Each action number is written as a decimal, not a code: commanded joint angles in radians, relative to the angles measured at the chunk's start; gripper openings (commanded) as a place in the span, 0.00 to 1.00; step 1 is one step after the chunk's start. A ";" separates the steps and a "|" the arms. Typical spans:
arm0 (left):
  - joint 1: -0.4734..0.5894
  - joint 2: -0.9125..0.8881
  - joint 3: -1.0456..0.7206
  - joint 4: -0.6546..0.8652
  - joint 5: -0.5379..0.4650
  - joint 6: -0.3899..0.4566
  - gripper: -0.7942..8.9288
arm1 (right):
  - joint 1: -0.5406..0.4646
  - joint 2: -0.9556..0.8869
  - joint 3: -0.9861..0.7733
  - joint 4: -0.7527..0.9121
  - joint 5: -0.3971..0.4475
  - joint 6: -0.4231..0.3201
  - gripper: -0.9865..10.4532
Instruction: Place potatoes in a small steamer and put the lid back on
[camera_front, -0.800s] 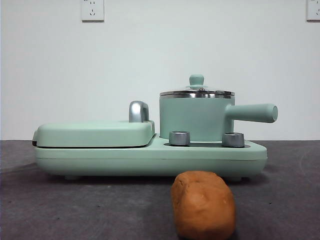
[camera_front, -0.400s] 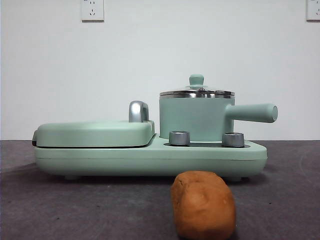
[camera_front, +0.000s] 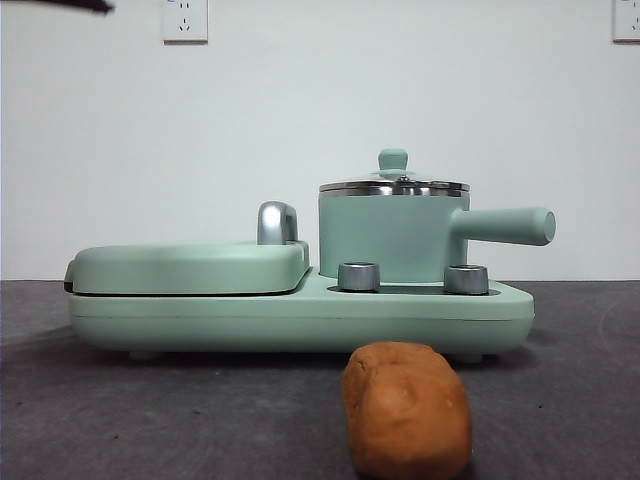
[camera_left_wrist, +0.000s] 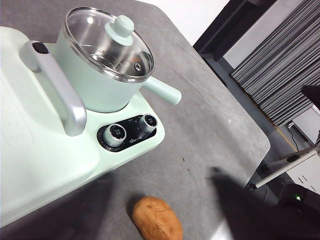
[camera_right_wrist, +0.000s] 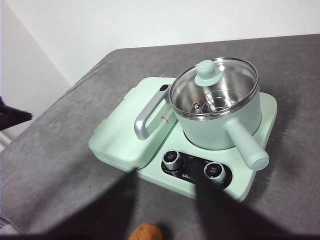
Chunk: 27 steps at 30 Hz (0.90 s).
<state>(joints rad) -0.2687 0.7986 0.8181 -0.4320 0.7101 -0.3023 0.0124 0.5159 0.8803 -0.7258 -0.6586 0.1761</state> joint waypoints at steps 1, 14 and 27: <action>-0.011 0.006 0.027 0.017 0.007 0.014 0.57 | 0.002 0.005 0.018 0.005 -0.004 -0.012 0.42; -0.072 0.111 0.111 0.074 0.005 -0.016 0.55 | 0.002 0.005 0.018 0.005 -0.004 -0.011 0.47; -0.226 0.555 0.550 -0.061 -0.216 0.077 0.56 | 0.002 0.005 0.018 0.006 -0.025 -0.011 0.47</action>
<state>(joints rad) -0.4793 1.3045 1.3029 -0.4789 0.5247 -0.2729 0.0124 0.5159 0.8803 -0.7261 -0.6811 0.1722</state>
